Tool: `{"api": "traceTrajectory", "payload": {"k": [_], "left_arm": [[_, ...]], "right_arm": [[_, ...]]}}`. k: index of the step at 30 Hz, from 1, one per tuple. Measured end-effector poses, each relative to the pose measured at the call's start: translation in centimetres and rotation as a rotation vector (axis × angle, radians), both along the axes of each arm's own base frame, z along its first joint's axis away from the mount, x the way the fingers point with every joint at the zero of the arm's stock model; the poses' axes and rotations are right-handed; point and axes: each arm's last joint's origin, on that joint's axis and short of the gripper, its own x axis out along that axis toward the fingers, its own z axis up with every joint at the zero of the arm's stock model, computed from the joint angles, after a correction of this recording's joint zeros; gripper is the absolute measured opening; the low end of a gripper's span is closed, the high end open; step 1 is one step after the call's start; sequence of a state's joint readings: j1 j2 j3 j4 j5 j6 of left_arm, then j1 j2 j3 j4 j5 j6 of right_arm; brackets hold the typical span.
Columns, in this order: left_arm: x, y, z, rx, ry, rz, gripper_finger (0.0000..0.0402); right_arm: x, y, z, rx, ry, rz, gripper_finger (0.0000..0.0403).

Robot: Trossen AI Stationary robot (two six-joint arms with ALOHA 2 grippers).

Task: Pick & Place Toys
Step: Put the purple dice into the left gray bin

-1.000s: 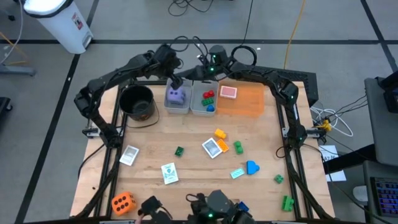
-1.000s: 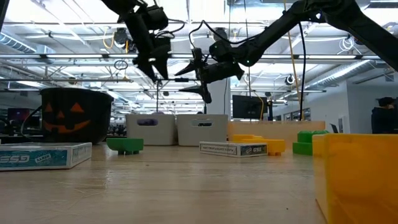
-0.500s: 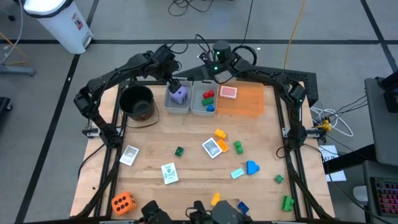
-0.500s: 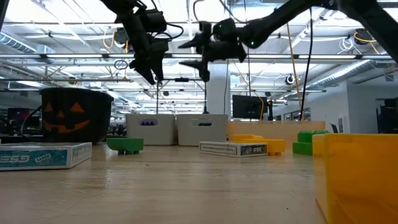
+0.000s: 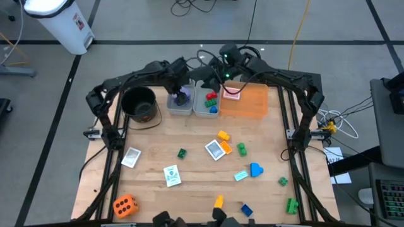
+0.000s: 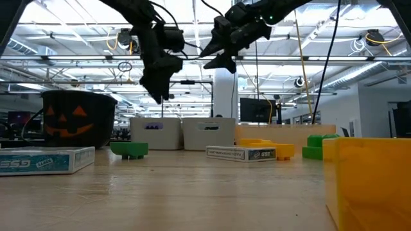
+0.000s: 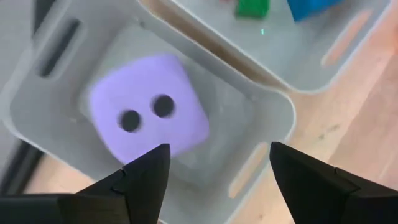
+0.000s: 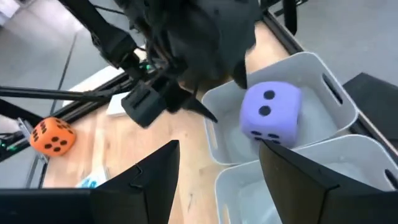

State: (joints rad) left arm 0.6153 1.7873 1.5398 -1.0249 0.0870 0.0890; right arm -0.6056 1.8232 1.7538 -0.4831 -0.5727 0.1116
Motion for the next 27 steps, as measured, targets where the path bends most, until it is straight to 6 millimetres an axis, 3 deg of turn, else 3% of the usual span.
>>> {"api": "traceTrajectory", "payload": {"k": [5, 10, 17, 23, 27], "left_arm": [[0.6, -0.6, -1.6, -0.068, 0.079, 0.022, 0.0278], [1.3, -0.8, -2.7, -0.088, 0.111, 0.055, 0.0278], [1.2, -0.7, -3.3, -0.056, 0.178, 0.124, 0.0272], [0.9, -0.9, -3.3, -0.104, 0.191, 0.170, 0.0235], [1.2, -1.1, -3.6, -0.104, 0.191, 0.160, 0.0208]], "right_arm": [[0.0, 0.0, -0.2, 0.011, 0.007, -0.004, 0.0212], [0.0, -0.2, -1.8, 0.065, 0.006, -0.046, 0.0212], [-2.6, -0.2, -2.4, 0.047, -0.043, -0.178, 0.0212], [-5.5, 0.7, -1.6, -0.074, -0.143, -0.334, 0.0212], [-7.3, 1.1, -2.2, -0.104, -0.153, -0.408, 0.0210]]}}
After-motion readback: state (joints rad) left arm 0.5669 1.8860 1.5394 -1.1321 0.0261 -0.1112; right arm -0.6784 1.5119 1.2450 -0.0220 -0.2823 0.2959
